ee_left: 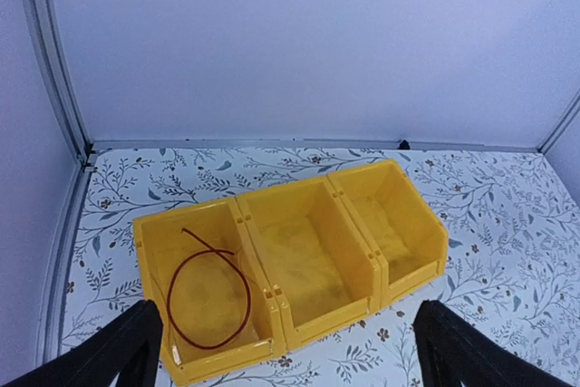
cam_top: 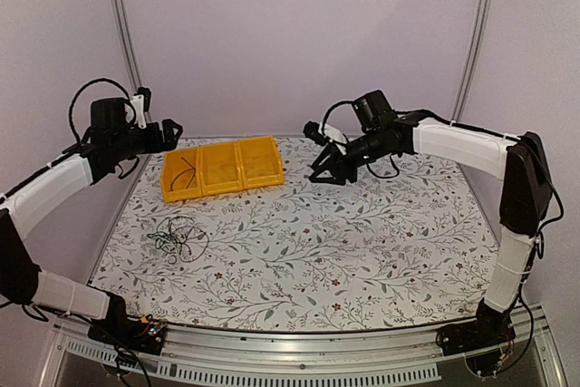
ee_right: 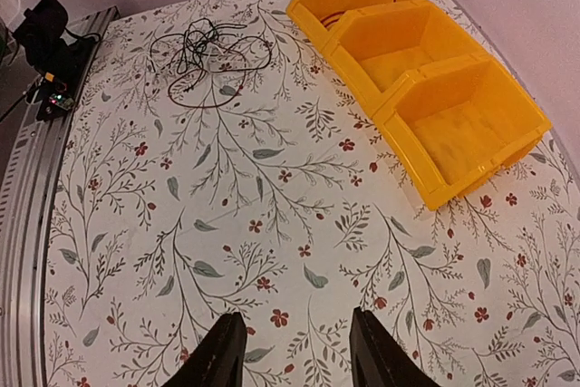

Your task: Untangle the cables

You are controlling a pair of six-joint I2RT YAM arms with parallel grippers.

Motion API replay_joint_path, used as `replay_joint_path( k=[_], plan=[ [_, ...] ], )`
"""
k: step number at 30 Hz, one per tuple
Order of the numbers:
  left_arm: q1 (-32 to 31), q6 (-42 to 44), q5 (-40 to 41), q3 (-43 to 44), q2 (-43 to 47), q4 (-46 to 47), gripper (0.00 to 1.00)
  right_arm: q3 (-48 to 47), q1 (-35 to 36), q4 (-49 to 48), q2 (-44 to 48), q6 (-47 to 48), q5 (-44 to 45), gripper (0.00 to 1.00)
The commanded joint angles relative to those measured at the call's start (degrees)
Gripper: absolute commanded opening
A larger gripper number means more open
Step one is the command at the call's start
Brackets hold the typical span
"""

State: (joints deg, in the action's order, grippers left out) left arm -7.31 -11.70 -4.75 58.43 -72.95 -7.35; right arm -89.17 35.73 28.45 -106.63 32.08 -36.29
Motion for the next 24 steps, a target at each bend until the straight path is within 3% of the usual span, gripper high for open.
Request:
replay_joint_path(
  k=[1,4,7,9,11,13,16,19,24],
  plan=[
    [-0.5,4.6,2.8,-6.6,3.0,9.5,1.00,-8.1,5.0,-1.9,-9.4,-5.4,2.1,0.42],
    [0.4,-1.2,17.2,-6.9,2.2,7.9,1.00,-13.6,8.6,-4.5,-16.1,-9.2,1.1,0.42],
    [1.4,1.9,13.4,-1.8,-1.9,0.8,1.00,-18.6,11.3,-5.6,-22.3,-13.0,-0.9,0.41],
    [1.5,3.2,8.8,-2.5,-1.2,3.1,1.00,-20.6,12.2,-5.6,-25.3,-15.3,-2.4,0.41],
    [2.1,8.0,-4.9,-8.5,2.8,11.2,0.79,-20.6,12.3,-5.9,-26.3,-17.2,-3.6,0.40],
    [-0.5,10.1,-5.3,-8.1,2.9,9.8,0.65,-18.6,12.3,-5.8,-25.4,-17.3,-2.4,0.40],
    [-6.5,15.3,-3.6,-0.9,-2.7,-2.0,0.50,-12.2,12.0,-5.9,-19.7,-13.3,2.1,0.40],
    [-13.7,16.2,-1.1,1.9,-6.1,-8.8,0.48,-4.7,10.3,-6.3,-10.9,-10.7,3.5,0.41],
    [-20.6,12.0,3.2,0.6,-8.4,-19.6,0.47,10.3,2.4,-9.8,5.5,-10.5,2.5,0.43]
  ],
)
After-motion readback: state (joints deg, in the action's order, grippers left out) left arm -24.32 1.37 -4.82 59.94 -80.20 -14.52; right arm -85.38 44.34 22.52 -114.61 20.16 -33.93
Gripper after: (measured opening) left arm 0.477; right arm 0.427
